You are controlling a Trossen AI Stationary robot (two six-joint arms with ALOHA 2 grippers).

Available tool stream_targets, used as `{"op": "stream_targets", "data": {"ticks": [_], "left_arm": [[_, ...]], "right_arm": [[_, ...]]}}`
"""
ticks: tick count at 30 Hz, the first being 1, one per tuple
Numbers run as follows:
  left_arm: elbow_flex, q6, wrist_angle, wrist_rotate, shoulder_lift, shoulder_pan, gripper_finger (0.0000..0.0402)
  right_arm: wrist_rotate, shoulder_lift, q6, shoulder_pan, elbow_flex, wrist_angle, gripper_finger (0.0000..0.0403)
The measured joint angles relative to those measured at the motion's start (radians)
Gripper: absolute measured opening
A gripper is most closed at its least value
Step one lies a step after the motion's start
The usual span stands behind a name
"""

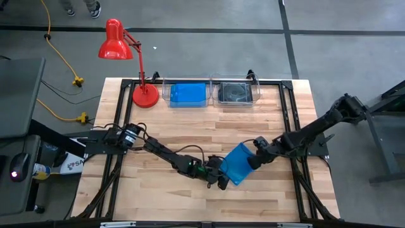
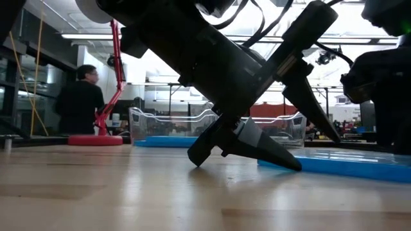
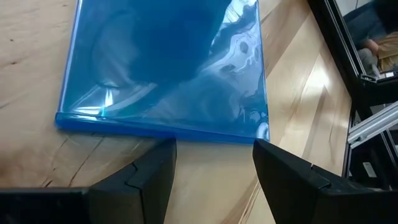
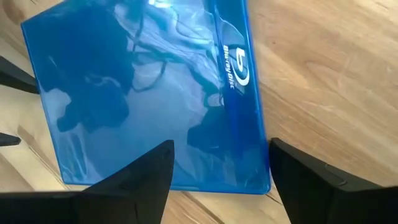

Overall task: Pick & place jewel cases by type
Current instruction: Put the blue cd case into the left transparent bin

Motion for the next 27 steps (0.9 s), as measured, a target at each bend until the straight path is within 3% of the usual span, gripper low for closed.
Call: {"op": "stream_targets", "data": {"ticks": [27], "left_arm": [[-0.001,0.061,-0.006,0.025,-0.001,0.016,0.0214]], "right_arm": [[0.007,0.0,0.078,0.143,-0.002,0.068,0.0243]]}}
